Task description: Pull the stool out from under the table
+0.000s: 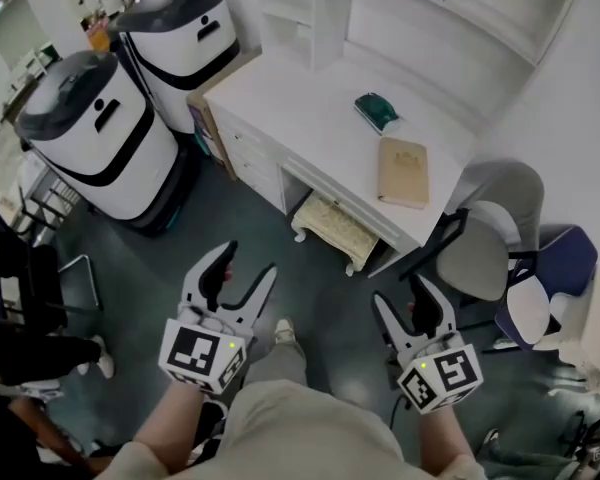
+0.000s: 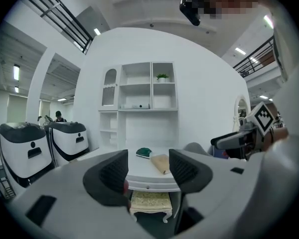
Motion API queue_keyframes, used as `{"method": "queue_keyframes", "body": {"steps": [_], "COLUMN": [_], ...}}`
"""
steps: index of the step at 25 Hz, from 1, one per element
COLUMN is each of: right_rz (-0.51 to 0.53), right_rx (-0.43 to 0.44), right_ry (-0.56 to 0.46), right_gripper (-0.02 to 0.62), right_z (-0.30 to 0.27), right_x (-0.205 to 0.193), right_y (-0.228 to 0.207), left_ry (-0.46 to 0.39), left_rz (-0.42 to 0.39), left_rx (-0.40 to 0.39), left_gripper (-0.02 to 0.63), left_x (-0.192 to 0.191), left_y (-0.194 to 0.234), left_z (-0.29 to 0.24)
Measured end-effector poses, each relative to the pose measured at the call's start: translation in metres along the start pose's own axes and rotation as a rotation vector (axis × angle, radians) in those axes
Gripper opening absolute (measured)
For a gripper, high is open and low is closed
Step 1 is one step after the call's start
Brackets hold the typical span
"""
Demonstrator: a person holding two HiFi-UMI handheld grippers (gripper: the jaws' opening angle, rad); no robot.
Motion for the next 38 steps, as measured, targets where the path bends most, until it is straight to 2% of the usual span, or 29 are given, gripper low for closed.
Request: {"method": "queue_keyframes", "body": {"steps": [5,8,14,26,31,35,38], "right_rz": [-0.042,-0.078,-0.147,-0.293,-0.341,-0.38,-0.4], "right_rx": [-0.078,-0.125,-0.194,-0.293,-0.333,-0.355,-0.373], "right_ry": [0.051,0.088,0.126,0.203,0.239,0.261,0.276], "right_gripper": [0.287,0.287,0.287,0.288,0.29,0.291,0.293], "right_z": [-0.073,-0.104,-0.144,-0.155,-0.157,-0.166,-0.173], "right_x": [-0.017,-0.03,-0.05,-0.097,-0.131,-0.162,-0.188], "right_y": [-0.012,-0.021,-0.036,-0.072,-0.103,-0.127,-0.15], "left_ry": [0.067,0.114,0.162,0.252,0.271,0.326,0.36], "left_rz": [0.007,0.02,0.046,0.089,0.113,0.099,0.131], "left_rx": [-0.097,-0.153,-0.207,-0.241,-0.263,-0.266,-0.254], "left_gripper": [0.258,0.258,0.258,0.258,0.258,0.258,0.258], "left_x": [-0.027,-0.046,-0.077,-0.126,-0.161,-0.196,-0.227], "left_y": [0.062,0.085,0.12,0.131,0.123,0.126,0.128], "left_z": [-0.064,-0.095,-0.139,-0.176,-0.202,-0.22,-0.237]}}
Point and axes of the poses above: the fingertips, and each gripper's own axes: z backward along the fingers, y to its left, x out of its top, the point moved 8 cm from there along z, backward along the fingers, and after that the axes turned 11 degrees about -y, right-handed, at the moved point
